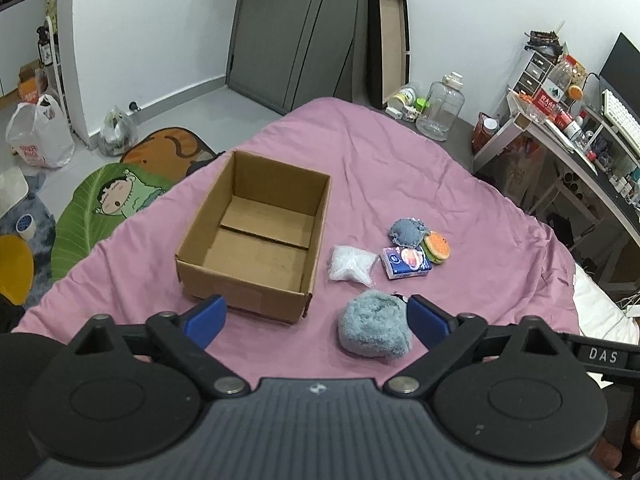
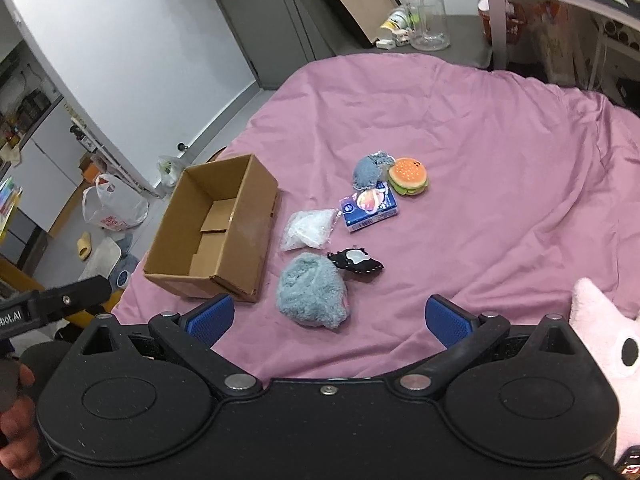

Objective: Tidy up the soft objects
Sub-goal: 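Close the left gripper on the blue-gray fluffy plush while the right gripper closes on it too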

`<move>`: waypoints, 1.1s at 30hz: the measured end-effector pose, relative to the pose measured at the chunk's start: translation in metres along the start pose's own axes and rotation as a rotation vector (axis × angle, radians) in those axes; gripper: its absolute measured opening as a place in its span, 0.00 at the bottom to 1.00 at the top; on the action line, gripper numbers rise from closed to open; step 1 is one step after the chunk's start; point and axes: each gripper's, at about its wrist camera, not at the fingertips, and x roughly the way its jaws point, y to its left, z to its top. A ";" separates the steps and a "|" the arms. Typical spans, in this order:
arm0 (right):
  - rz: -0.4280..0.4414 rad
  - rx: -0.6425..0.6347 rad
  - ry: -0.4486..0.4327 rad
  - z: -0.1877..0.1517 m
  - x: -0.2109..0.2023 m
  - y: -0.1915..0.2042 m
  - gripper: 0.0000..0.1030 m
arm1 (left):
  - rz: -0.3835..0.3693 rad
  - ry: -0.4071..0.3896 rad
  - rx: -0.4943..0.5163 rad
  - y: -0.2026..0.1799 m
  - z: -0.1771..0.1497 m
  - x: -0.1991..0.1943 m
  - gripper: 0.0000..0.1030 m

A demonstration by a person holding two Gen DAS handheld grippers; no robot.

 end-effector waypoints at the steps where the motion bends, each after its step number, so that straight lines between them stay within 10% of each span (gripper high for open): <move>1: 0.002 0.002 0.001 0.000 0.003 -0.002 0.97 | -0.001 0.004 -0.004 -0.001 0.000 0.004 0.90; 11: 0.055 0.100 0.089 0.007 0.040 -0.024 0.69 | -0.049 0.072 -0.077 -0.008 -0.002 0.047 0.65; 33: 0.209 0.299 0.196 0.023 0.139 -0.054 0.67 | -0.042 0.144 -0.207 -0.019 -0.013 0.133 0.34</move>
